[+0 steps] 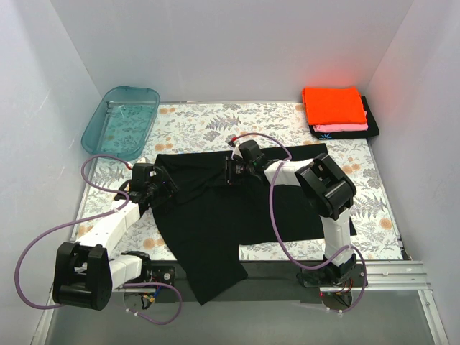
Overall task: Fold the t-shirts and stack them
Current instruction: Fold the tshirt
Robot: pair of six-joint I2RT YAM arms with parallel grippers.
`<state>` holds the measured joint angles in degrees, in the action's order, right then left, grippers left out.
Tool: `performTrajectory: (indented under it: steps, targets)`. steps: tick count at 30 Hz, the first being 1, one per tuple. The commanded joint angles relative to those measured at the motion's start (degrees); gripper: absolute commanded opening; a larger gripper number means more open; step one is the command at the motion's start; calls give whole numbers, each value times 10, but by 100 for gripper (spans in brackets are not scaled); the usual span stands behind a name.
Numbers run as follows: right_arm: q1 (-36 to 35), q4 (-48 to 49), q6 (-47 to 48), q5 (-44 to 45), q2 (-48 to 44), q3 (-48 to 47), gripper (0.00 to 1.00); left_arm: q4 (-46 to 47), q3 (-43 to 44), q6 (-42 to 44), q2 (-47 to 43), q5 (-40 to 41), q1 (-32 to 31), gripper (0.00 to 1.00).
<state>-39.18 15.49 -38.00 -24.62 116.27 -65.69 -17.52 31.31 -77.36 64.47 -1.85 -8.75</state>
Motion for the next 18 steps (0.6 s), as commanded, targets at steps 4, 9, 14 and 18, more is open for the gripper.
performTrajectory:
  steps: [4, 9, 14, 18]
  targets:
    - [-9, 31, -23, -4, 28, -32, 38, 12, 2, 9, 1, -10, -1, 68]
    - [-12, 32, -23, 0, 38, -34, 37, 12, 3, 10, 7, -11, -1, 68]
    - [-13, 37, -28, -5, 43, -37, 36, 13, 3, 10, 14, -18, -1, 68]
    - [-14, 38, -29, -6, 47, -38, 33, 14, 3, 9, 18, -25, -1, 68]
